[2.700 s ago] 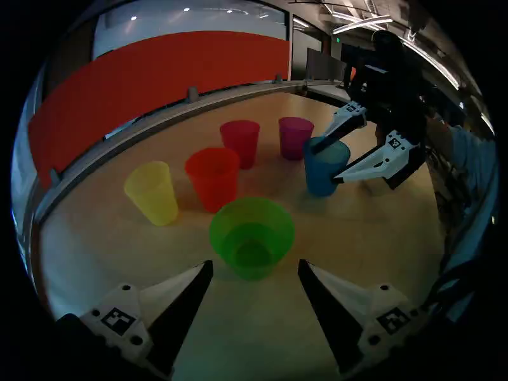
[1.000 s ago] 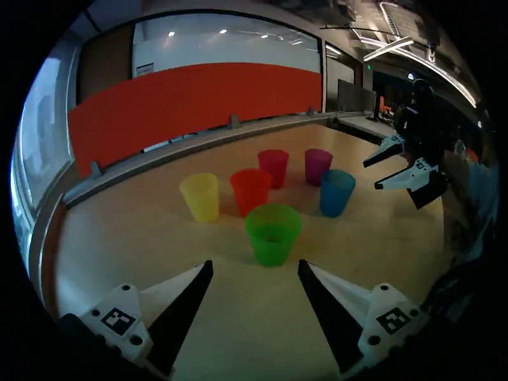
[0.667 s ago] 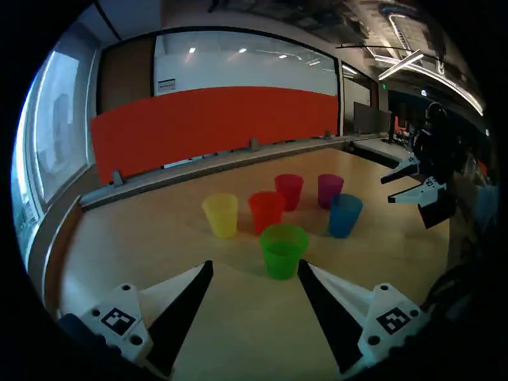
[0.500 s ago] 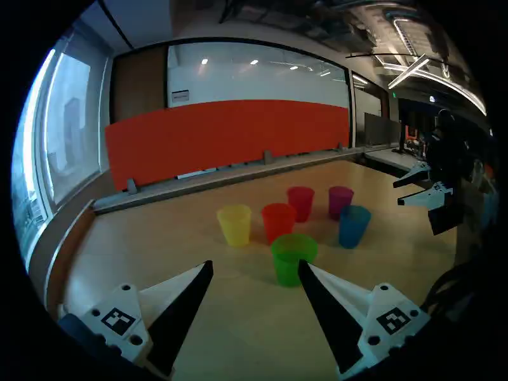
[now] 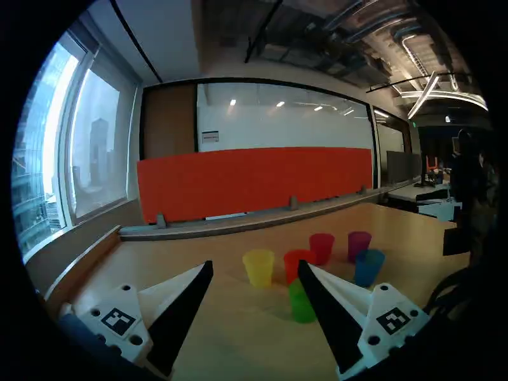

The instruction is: Pour water

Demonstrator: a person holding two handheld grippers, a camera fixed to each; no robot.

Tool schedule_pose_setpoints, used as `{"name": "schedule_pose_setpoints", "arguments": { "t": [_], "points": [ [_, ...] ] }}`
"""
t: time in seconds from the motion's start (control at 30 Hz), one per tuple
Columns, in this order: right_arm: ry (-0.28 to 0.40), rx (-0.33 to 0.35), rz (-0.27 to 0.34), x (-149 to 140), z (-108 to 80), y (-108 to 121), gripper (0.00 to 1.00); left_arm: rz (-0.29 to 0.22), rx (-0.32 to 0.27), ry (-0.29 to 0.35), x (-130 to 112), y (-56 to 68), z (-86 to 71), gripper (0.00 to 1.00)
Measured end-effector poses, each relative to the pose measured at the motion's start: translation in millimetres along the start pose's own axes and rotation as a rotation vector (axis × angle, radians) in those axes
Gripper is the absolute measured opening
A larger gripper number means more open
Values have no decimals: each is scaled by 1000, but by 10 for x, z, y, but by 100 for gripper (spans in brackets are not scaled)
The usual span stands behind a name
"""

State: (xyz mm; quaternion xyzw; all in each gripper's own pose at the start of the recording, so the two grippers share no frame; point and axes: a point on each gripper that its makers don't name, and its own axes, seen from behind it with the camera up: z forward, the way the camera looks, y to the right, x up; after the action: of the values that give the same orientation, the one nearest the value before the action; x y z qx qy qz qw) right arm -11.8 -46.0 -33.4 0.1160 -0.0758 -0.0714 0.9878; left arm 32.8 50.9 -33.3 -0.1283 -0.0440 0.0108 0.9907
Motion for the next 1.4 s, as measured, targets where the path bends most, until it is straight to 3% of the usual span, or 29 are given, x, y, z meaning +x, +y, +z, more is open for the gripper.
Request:
{"name": "schedule_pose_setpoints", "arguments": {
  "t": [0.3, 0.5, 0.7, 1.1, 1.4],
  "points": [
    [107, -101, 53, 251, -8, 157, 99, 6, 92, 87, 180, -111, -56, 100],
    [198, -194, 64, 417, -47, 318, 99, -17, 134, 136, 304, -177, -108, 100],
    [235, -265, 77, 459, -85, 422, 99, -50, 168, 170, 364, -240, -121, 100],
    [240, -279, 135, 390, -88, 455, 99, -63, 192, 174, 323, -288, -13, 100],
    [229, -270, 147, 322, -105, 394, 99, -49, 181, 166, 249, -203, 95, 100]
  ]
}}
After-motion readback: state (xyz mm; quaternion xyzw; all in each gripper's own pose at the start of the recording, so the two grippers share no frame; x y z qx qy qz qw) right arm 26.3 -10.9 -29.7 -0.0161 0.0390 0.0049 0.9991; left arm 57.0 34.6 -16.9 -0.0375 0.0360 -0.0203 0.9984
